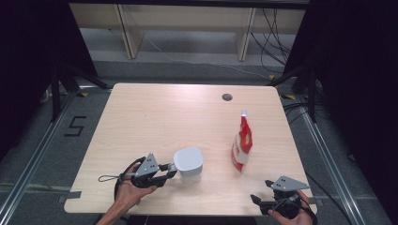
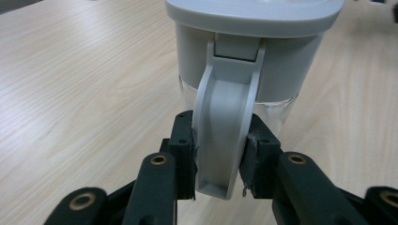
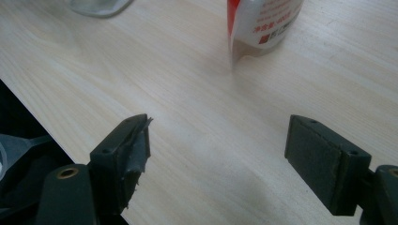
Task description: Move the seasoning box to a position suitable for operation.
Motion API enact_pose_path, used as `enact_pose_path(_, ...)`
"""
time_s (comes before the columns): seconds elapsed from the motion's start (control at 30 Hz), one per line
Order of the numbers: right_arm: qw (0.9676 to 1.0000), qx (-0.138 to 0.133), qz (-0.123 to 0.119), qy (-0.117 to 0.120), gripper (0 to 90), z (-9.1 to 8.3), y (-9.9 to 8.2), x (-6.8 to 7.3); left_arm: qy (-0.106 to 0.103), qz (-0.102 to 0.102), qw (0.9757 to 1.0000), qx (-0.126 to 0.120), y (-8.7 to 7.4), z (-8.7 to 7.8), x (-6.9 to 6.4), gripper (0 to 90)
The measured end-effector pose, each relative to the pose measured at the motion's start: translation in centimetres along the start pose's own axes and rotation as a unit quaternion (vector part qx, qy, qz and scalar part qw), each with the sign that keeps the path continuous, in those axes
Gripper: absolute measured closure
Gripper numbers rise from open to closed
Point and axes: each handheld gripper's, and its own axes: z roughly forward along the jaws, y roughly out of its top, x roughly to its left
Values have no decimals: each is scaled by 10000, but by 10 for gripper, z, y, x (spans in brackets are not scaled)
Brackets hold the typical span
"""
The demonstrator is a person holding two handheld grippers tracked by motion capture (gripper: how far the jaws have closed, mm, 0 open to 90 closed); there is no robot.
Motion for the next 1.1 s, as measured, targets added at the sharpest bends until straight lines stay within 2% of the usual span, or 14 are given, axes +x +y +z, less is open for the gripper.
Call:
enact_pose_path(0.03,10000,0,0,0,234,0,0,0,0,0,10000,0,0,0,0,688)
enact_pose_path(0.07,10000,3,2,1,234,0,0,0,-133,143,9998,4,1,2,-3,688)
enact_pose_path(0.13,10000,-4,-18,0,234,0,0,0,-258,135,9996,31,2,4,-6,688)
enact_pose_path(0.3,10000,-15,-26,3,234,0,0,0,-290,188,9994,29,3,6,-5,687)
enact_pose_path(0.53,9999,-93,-98,-25,234,1,0,-1,-268,70,9996,-29,2,7,-1,686)
enact_pose_path(0.6,9999,-66,-114,14,235,1,0,-1,-266,239,9994,-13,3,7,3,685)
enact_pose_path(0.63,9999,-66,-114,14,235,1,0,-1,-266,239,9994,-13,3,7,3,685)
enact_pose_path(0.67,9999,-93,-108,28,235,1,0,-1,-228,41,9997,-1,3,7,1,685)
enact_pose_path(0.87,9999,-77,-121,40,236,1,0,-1,-50,4,9999,113,5,5,0,632)
enact_pose_path(0.93,9999,-93,-108,35,236,1,0,0,148,-230,9994,220,5,0,-2,510)
enact_pose_path(1.0,9999,-85,-88,11,236,0,0,0,211,-440,9986,213,3,-8,-6,431)
enact_pose_path(1.03,9999,-69,-102,38,236,0,0,0,288,-468,9981,262,4,-11,-7,385)
enact_pose_path(1.07,9999,-75,-101,54,236,0,0,-1,337,-649,9971,214,4,-14,-10,347)
enact_pose_path(1.1,9999,-72,-102,58,236,0,0,-1,337,-649,9971,214,4,-14,-10,337)
